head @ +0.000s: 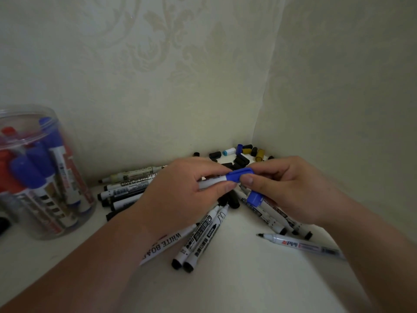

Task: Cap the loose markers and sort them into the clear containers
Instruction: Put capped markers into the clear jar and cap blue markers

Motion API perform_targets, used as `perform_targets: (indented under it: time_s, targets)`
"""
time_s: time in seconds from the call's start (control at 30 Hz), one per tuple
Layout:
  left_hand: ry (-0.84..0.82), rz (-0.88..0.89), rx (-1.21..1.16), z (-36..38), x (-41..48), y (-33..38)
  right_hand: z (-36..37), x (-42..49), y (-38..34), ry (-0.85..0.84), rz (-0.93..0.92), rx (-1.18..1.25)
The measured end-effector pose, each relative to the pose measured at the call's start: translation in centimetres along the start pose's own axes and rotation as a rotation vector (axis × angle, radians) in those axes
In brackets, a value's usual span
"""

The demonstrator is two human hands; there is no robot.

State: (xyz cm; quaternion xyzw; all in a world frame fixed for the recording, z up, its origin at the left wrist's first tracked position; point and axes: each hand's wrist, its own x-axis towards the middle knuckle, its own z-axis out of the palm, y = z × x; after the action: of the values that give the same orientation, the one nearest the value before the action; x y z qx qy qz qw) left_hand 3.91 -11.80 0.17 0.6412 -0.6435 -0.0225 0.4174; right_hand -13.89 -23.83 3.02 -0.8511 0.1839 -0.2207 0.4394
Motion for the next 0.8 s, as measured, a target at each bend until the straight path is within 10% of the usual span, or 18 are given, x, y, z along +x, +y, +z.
perform_targets:
  time_s: [0.43, 0.6, 0.8]
  targets:
    - [-0.033, -0.301, -0.167, -1.2, 0.1, 0.4, -4.2, -0.8, 1.4, 0.302, 0.168, 0.065]
    - [0.099, -0.44, -0.386, -2.8, 0.5, 1.3, -4.2, -0.9, 2.0, 0.034, 0.238, -0.229]
    - [-0.384, -0.515, -0.146, -0.1, -0.9, 4.1, -4.7, -0.8, 2.2, 0.061, 0.29, -0.356]
